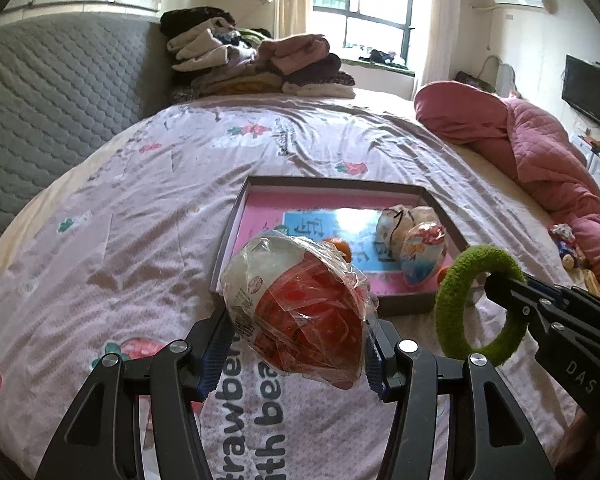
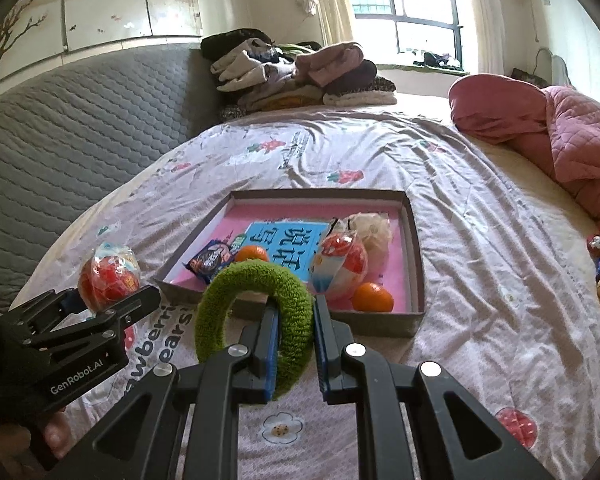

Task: Organize objects
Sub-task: 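Lift and carry the red bag and green ring toward the tray with both tools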

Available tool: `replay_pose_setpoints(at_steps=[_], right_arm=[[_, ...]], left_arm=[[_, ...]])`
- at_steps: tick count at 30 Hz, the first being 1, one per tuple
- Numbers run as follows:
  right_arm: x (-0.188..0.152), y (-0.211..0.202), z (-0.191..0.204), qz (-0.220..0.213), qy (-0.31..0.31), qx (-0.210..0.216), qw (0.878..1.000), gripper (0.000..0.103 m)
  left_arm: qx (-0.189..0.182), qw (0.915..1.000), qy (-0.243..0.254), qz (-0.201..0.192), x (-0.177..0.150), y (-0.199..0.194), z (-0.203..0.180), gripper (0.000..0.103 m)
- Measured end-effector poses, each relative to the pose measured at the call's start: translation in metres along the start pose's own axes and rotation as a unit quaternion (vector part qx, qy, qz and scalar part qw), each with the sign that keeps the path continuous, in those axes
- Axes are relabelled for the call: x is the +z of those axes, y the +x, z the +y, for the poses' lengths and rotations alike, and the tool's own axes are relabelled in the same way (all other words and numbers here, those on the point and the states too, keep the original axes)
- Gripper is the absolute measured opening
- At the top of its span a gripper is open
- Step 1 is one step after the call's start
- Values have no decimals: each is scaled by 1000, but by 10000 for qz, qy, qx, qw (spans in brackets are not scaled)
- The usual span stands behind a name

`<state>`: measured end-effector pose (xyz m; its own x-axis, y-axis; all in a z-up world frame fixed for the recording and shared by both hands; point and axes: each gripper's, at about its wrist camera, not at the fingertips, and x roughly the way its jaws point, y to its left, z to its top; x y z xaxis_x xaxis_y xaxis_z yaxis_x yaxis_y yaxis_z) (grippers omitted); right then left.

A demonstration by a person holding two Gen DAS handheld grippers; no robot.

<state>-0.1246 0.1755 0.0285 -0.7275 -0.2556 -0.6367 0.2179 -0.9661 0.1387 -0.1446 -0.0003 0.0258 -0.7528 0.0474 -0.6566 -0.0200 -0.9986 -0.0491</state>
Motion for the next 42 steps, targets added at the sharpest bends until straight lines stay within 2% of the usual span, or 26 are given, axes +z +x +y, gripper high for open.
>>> replay_pose_setpoints(at_steps=[8,19,26,33,42], right_arm=[[19,-8,-9,-211,-34,-115,9997,16],[48,-2,-32,-403,14,-375,9985,16],[58,20,-50,-391,110,-572,9975,16],[68,49,-66,-283,161,-698,9970,16],[74,88,-83,-86,187,-878,9959,16]], left_arm=[[-39,9996,125,-250,26,-5,-11,58],[-21,9989,264,-379,51,8,-21,58],[90,9984,325,-446,67,28,-19,58],[119,9990,290,-333,80,55,-15,58],[236,9992,325,-86,74,95,-10,58]])
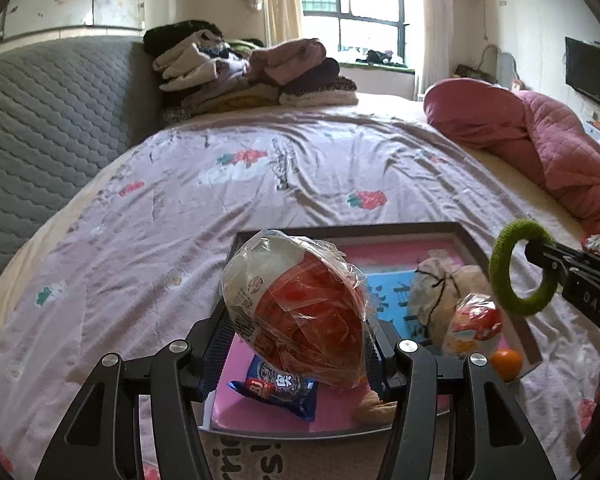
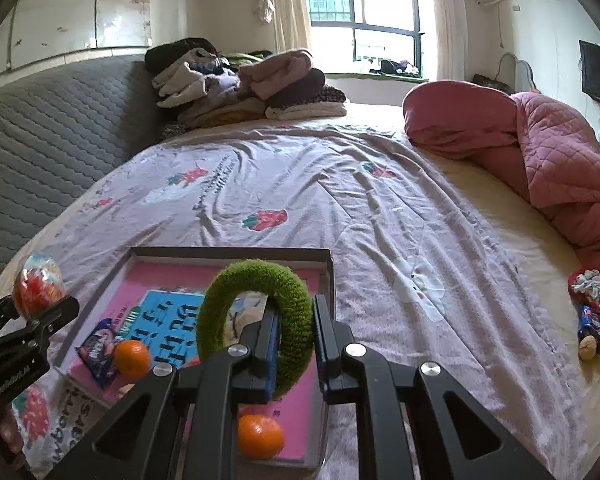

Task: Organize objects
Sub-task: 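Lift and carry the red bag and green ring toward the tray with both tools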

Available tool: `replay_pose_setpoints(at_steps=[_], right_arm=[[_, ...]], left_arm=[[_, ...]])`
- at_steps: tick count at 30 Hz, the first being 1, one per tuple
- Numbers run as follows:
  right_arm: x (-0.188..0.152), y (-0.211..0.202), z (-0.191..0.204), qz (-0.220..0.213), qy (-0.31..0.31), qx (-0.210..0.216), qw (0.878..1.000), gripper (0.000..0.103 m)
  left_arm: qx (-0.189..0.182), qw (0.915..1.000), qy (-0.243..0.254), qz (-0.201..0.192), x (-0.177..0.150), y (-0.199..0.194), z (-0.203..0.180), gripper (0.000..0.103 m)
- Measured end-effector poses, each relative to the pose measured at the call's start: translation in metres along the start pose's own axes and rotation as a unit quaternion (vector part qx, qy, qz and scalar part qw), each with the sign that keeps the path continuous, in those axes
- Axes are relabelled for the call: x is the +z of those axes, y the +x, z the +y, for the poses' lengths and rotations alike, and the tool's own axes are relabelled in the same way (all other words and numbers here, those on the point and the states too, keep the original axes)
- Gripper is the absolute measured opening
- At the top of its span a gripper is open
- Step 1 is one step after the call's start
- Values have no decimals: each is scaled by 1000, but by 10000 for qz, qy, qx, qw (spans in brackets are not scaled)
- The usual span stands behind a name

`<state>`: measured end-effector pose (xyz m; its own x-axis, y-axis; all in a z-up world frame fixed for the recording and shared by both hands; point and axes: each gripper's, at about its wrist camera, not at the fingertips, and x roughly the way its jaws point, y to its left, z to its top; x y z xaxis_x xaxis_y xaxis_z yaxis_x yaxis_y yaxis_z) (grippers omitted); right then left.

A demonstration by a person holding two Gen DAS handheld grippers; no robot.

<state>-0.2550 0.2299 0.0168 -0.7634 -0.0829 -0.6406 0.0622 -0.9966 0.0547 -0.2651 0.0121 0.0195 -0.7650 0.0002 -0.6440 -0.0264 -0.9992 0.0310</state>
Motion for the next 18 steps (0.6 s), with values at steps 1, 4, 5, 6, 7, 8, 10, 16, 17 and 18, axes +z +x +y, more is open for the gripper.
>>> replay_pose_setpoints(at_steps=[1,4,5,6,7,8,10,16,17,18], right_arm=[[0,4,0,24,-7,-9,10000,16],[-1,15,-1,104,-28,-48,9999,16],[-2,19,-1,129,-38,-57,9999,16],[-3,21,-1,152,-53,-62,9999,16],[-3,24,0,182,-67,-70,9998,16],[-4,28,1,217,-99,-72,9997,16],[-6,33,3,271,-134,-79,9995,16],[-12,46,11,427,-240,-47,9988,16],[-14,48,13,449,-261,-38,9986,16],[-15,49,14,468,-275,-44,9985,16]], left_arm=[[13,10000,3,23,-1,4,1,58],[12,10000,-18,90,-3,13,3,58],[23,9999,-23,111,-4,17,4,58],[29,9999,-25,138,-5,20,4,58],[14,9998,-36,169,-6,23,5,58],[18,9998,-39,193,-7,26,6,58],[13,9997,-41,227,-8,30,6,58],[7,9995,-41,326,-13,41,9,58],[13,9994,-37,354,-14,44,9,58],[13,9993,-27,366,-15,45,9,58]])
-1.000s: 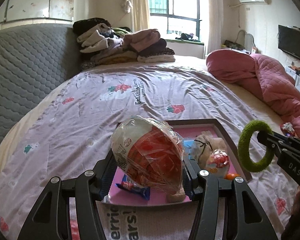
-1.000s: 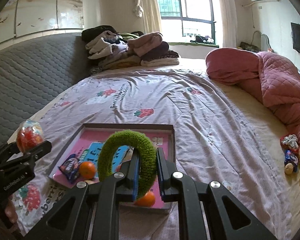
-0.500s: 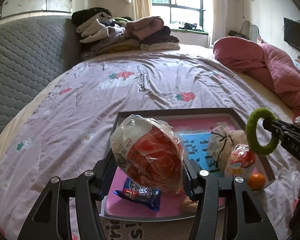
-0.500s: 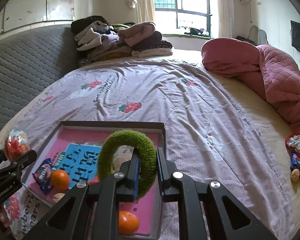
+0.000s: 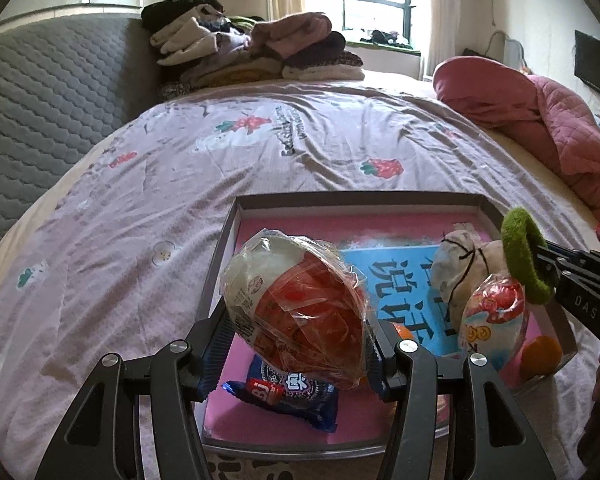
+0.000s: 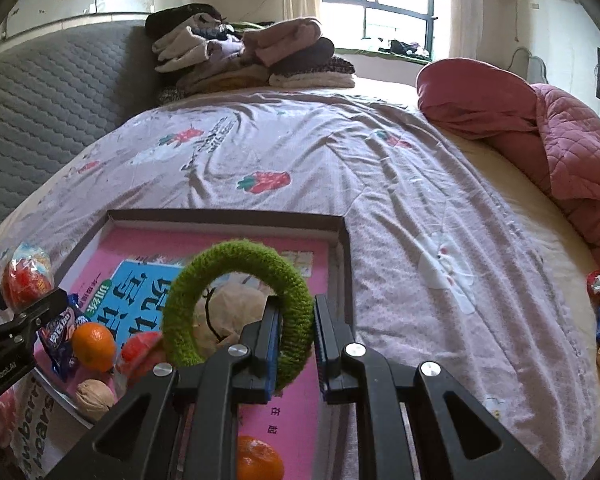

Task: Organize objects
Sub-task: 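Lower the red bag and green ring over the tray with both tools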

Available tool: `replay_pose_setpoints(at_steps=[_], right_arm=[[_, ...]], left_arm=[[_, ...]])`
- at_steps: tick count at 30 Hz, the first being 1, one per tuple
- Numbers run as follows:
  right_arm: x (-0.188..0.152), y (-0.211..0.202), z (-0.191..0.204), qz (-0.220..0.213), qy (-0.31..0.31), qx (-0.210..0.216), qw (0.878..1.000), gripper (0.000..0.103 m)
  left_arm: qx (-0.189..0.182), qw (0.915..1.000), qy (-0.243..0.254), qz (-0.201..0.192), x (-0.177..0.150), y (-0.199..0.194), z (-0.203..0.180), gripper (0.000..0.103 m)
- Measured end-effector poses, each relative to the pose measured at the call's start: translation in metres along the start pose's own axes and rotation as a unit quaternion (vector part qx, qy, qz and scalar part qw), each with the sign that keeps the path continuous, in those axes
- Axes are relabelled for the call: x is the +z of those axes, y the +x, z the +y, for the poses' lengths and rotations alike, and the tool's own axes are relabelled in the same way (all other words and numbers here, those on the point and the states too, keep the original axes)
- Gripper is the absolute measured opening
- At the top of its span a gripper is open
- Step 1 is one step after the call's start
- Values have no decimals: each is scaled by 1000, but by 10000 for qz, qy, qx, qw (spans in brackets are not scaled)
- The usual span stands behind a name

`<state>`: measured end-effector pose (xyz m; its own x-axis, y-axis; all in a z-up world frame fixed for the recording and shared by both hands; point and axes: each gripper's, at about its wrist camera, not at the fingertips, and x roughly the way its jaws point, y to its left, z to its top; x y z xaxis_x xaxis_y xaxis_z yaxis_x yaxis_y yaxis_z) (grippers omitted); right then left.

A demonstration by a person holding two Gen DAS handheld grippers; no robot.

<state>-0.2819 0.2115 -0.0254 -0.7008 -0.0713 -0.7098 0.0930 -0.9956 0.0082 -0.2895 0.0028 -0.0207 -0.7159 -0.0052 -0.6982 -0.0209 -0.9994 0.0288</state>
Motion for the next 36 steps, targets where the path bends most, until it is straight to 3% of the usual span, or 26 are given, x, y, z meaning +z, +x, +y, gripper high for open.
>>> replay_pose_setpoints(at_steps=[18,23,28,36], right_arm=[[-24,17,6,545,-51,-30,9985,17],[-28,16,7,595,-86,-82,9982,22],[-28,12,8,575,-70,-93,9983,34],[-28,7,8,592,-46,-95,9982,36]], left_arm=[[-109,9999,-53,99,-13,9,-1,59],[-162,9997,-128,98,-13,8,3,59],[-176,9997,-150,122,-12,12,4,59],[-237,9993,-217,190,-5,23,5,59]])
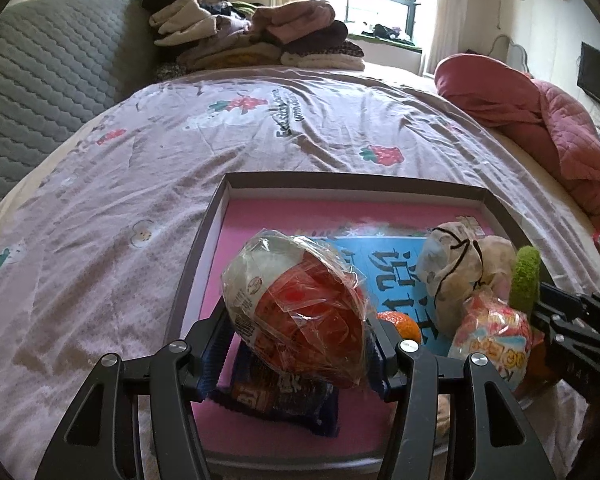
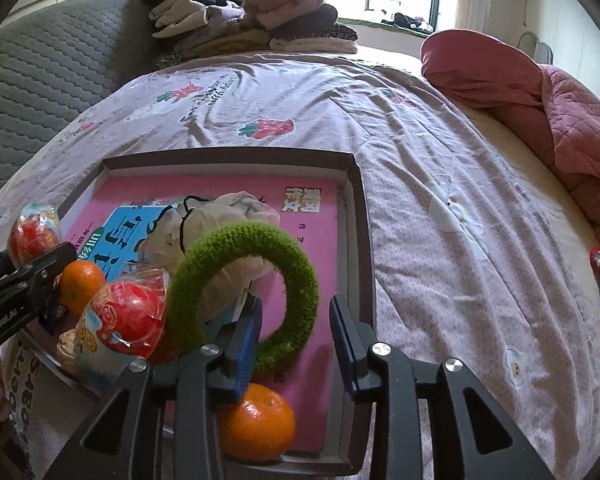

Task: Organize objects
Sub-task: 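Lower the red bag and green ring over the tray with both tools, then open the left tool to drop the red bag while the right tool releases the green ring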

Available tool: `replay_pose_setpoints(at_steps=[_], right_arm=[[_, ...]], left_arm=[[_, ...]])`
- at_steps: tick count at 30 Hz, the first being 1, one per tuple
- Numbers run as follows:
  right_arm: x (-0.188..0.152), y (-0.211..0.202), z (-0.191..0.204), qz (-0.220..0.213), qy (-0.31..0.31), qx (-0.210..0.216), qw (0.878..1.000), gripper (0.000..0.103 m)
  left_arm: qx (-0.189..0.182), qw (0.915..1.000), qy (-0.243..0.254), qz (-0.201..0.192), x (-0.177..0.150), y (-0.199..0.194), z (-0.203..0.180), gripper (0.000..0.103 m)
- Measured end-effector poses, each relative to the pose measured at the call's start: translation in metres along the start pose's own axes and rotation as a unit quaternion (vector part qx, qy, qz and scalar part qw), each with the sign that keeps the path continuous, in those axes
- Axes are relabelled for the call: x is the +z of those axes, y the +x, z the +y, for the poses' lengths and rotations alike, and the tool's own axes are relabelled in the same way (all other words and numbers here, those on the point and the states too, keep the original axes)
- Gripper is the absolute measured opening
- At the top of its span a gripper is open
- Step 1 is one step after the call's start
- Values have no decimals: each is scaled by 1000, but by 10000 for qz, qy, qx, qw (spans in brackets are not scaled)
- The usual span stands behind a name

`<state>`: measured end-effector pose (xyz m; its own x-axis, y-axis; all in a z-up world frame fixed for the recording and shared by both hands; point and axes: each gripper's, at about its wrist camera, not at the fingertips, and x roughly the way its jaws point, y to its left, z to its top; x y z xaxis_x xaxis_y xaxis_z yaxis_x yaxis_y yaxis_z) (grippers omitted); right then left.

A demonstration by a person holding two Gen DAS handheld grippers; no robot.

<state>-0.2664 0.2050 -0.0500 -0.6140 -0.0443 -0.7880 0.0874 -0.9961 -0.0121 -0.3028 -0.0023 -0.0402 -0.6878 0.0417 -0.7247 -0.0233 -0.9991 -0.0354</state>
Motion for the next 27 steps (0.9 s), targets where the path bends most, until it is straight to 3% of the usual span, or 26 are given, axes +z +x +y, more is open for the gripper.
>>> replay_pose_setpoints(at_steps=[14,24,27], right_arm=[[3,2,2,27,-4,-23,10000,38],[2,0,2,-9,29,-18,10000,39],[3,-4,1,-44,45,-44,10000,44]], left_arm=[[31,9999,-3,145,13,19,-3,59],[66,9997,-39,234,20,26,-2,70],[48,9997,-42,236,19,25,-2,73]])
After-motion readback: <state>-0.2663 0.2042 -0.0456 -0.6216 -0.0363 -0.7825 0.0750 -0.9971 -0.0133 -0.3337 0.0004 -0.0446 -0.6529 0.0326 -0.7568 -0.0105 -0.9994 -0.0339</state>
